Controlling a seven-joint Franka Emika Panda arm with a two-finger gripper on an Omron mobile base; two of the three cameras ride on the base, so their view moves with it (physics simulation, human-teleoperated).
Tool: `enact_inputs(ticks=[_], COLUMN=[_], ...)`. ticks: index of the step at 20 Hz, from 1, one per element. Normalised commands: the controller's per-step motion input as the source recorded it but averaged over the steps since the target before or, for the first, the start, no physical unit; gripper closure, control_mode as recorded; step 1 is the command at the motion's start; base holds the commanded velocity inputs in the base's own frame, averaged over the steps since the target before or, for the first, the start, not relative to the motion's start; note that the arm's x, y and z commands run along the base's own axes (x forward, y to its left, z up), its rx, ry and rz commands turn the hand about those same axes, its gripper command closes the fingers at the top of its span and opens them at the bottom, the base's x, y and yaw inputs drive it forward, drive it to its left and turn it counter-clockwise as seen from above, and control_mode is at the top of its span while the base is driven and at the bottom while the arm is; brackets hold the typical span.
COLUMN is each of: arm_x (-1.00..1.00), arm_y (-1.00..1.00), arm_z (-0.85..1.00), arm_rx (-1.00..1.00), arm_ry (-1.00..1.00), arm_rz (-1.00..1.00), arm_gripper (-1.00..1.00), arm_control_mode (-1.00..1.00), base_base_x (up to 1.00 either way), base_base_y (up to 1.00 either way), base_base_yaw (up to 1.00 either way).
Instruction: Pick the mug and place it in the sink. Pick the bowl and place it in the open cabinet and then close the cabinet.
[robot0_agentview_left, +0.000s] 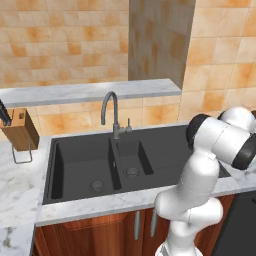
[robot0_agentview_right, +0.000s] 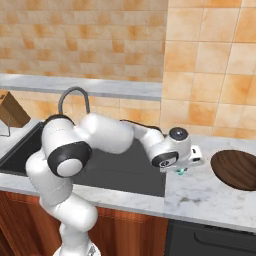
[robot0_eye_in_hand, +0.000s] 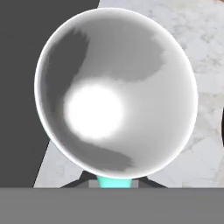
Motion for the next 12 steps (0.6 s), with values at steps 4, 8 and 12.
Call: enact_inputs(ticks=[4,8,12], arm_x=[0.00,0.00,0.00], arm_y=[0.68,0.42,0.22], arm_z=[0.97,1.00,1.00], arm_rx=[-0.04,0.02,0.09], arm_ry=[0.01,0.21,0.31], arm_rz=[0.21,0.24,0.25], arm_gripper=[1.00,1.00,1.00], arm_control_mode=[-1.00,-1.00,-1.00], base_base_x=[0.00,0.00,0.00], base_base_y=[0.00,0.00,0.00], base_base_yaw=[0.00,0.00,0.00])
